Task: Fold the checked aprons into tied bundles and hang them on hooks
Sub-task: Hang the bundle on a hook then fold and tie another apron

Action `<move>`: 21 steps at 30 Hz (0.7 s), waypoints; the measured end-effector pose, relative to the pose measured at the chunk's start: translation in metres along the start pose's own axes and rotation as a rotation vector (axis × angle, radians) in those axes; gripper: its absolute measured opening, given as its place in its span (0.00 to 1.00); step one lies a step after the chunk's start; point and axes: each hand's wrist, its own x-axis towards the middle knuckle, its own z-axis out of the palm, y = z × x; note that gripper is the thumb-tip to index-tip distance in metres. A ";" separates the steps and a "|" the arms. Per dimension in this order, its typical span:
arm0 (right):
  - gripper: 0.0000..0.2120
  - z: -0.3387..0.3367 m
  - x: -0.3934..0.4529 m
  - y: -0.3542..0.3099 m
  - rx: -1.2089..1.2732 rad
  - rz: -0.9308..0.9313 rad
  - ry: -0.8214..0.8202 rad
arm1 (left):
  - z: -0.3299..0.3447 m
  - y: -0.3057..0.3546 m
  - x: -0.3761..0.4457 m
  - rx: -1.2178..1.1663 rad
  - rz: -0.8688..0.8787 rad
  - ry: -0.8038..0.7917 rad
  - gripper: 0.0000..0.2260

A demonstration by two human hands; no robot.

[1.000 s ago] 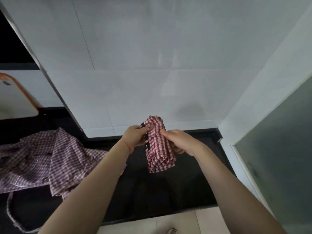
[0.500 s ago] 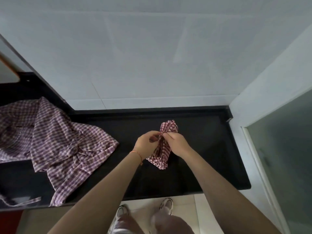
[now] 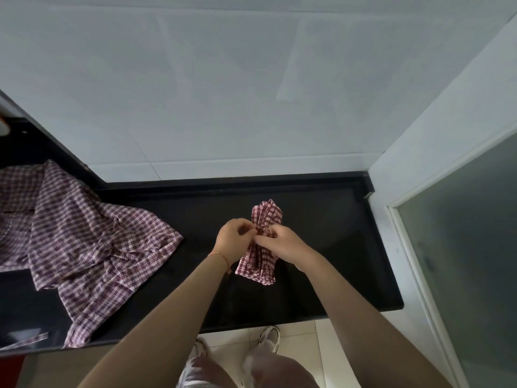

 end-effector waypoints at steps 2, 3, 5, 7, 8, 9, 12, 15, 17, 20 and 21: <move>0.09 -0.006 -0.002 0.003 0.017 0.027 0.000 | -0.001 0.002 -0.004 -0.089 -0.004 0.002 0.03; 0.08 -0.009 -0.003 0.004 0.036 0.036 0.010 | -0.002 0.004 -0.006 -0.136 -0.001 0.016 0.03; 0.09 -0.014 -0.005 0.006 0.060 0.056 0.019 | -0.003 0.009 -0.010 -0.220 0.015 0.051 0.03; 0.09 -0.013 -0.007 0.006 0.064 0.051 0.015 | -0.001 0.014 -0.013 -0.262 0.038 0.042 0.03; 0.08 -0.012 -0.007 0.006 0.055 0.036 0.030 | 0.001 0.016 -0.013 -0.260 0.044 0.024 0.03; 0.08 -0.010 -0.007 0.006 0.029 0.020 0.065 | 0.004 0.017 -0.014 -0.246 0.042 0.011 0.03; 0.10 -0.007 -0.004 0.005 -0.076 -0.014 0.210 | 0.014 0.018 -0.012 -0.226 -0.012 0.057 0.03; 0.12 -0.009 -0.005 0.003 -0.194 -0.099 0.265 | 0.021 0.021 -0.008 -0.219 -0.043 0.106 0.02; 0.12 -0.012 -0.009 0.000 -0.279 -0.162 0.270 | 0.023 0.024 -0.005 -0.186 -0.039 0.111 0.03; 0.11 -0.017 -0.014 -0.004 -0.355 -0.267 0.286 | 0.021 0.026 -0.004 -0.132 -0.008 0.085 0.05; 0.11 -0.019 -0.016 -0.007 -0.397 -0.309 0.282 | 0.020 0.026 -0.004 -0.117 0.007 0.059 0.07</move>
